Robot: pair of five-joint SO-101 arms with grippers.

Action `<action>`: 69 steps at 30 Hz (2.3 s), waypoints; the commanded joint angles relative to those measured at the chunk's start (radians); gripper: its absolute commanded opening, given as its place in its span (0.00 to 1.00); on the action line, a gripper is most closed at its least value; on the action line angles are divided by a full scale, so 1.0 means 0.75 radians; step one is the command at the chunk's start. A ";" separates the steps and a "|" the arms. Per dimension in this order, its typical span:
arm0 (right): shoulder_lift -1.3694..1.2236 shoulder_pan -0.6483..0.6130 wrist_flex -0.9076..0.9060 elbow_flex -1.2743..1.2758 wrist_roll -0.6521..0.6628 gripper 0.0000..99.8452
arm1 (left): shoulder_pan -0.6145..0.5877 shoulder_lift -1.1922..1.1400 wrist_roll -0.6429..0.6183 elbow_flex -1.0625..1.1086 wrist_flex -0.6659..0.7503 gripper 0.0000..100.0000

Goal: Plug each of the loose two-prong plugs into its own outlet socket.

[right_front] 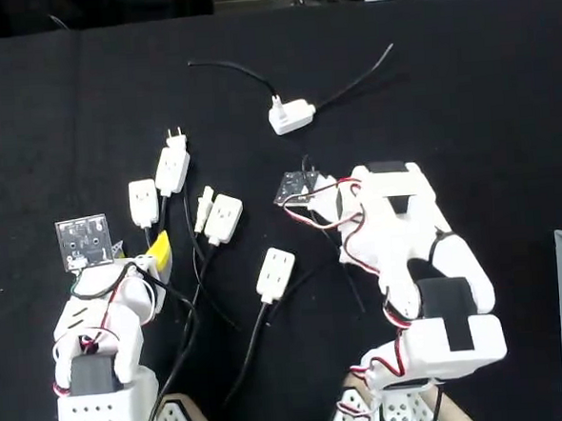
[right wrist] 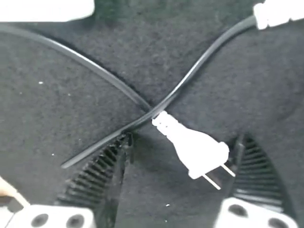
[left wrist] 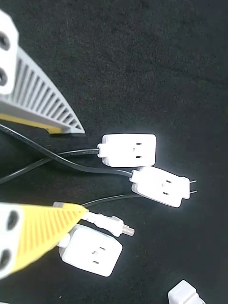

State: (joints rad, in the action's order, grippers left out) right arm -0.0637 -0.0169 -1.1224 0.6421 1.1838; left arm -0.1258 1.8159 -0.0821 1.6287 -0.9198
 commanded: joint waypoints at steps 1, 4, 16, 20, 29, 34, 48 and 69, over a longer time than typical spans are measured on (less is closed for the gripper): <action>0.013 0.014 -0.016 -0.017 0.010 0.23 | -0.007 0.002 0.016 -0.015 0.031 0.23; 0.021 0.014 -0.016 -0.017 0.010 0.08 | -0.007 0.002 0.016 -0.015 0.031 0.23; 0.144 0.108 -0.260 -0.189 0.000 0.01 | -0.007 0.002 0.018 -0.015 0.031 0.23; 0.304 0.098 -0.348 -0.220 -0.098 0.01 | -0.007 0.002 0.018 -0.015 0.031 0.23; 0.607 0.096 -0.340 -0.222 -0.358 0.01 | -0.007 0.002 0.018 -0.015 0.031 0.23; 0.701 0.041 -0.311 -0.218 -0.667 0.01 | -0.007 0.002 0.018 -0.015 0.033 0.23; 0.560 -0.115 0.115 0.079 -1.264 0.01 | -0.007 0.002 0.018 -0.015 0.031 0.23; 0.144 -0.270 -0.010 -0.030 -1.260 0.11 | -0.007 0.002 0.018 -0.015 0.031 0.23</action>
State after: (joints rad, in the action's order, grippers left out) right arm 0.0437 -0.2010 -1.0963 0.6928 0.2447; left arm -0.1258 1.8159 -0.0760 1.6287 -0.9198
